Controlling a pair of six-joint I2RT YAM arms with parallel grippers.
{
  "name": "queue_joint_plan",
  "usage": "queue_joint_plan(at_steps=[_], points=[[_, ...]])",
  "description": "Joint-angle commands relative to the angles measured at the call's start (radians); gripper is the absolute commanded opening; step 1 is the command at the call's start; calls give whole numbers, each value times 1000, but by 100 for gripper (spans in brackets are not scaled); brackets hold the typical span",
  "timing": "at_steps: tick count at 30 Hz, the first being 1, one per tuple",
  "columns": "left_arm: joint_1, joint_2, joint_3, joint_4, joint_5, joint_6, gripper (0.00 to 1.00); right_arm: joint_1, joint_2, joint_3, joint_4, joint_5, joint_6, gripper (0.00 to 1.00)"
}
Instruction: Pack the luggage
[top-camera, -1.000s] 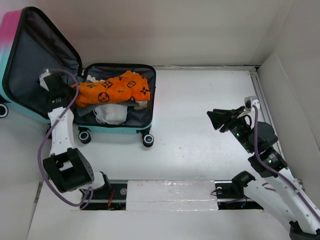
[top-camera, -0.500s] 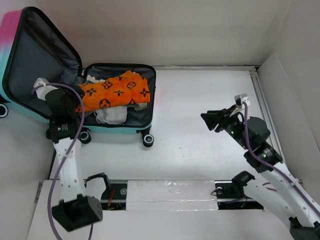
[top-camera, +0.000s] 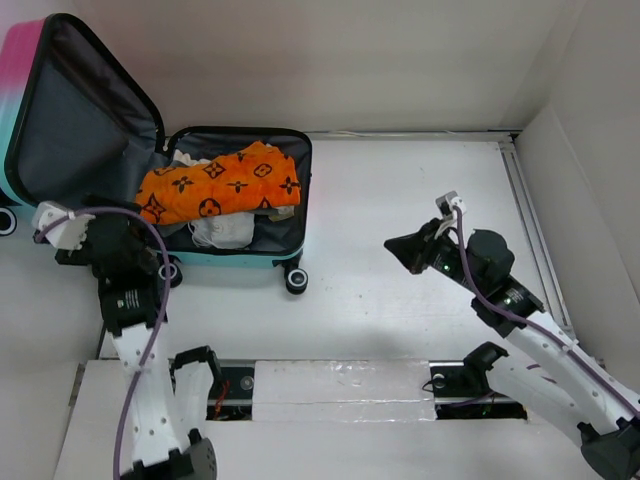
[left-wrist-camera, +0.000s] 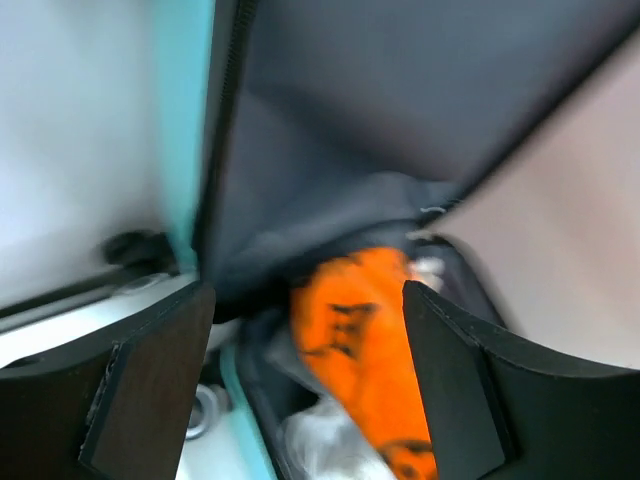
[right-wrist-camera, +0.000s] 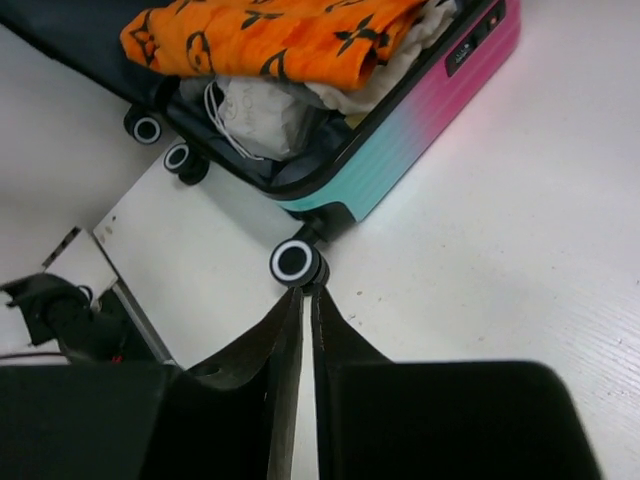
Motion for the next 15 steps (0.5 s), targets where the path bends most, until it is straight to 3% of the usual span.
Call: queue_joint_plan(at_steps=[1, 4, 6, 10, 15], points=[[37, 279, 126, -107, -213, -17, 72, 20, -8, -23, 111, -90, 8, 15], [66, 386, 264, -268, -288, -95, 71, 20, -17, -50, 130, -121, 8, 33], [66, 386, 274, -223, -325, -68, 69, 29, -17, -60, 142, -130, 8, 41], [66, 397, 309, -162, -415, 82, 69, 40, -8, -60, 151, -156, 8, 52], [66, 515, 487, -273, -544, 121, 61, 50, 1, -60, 160, -165, 8, 53]])
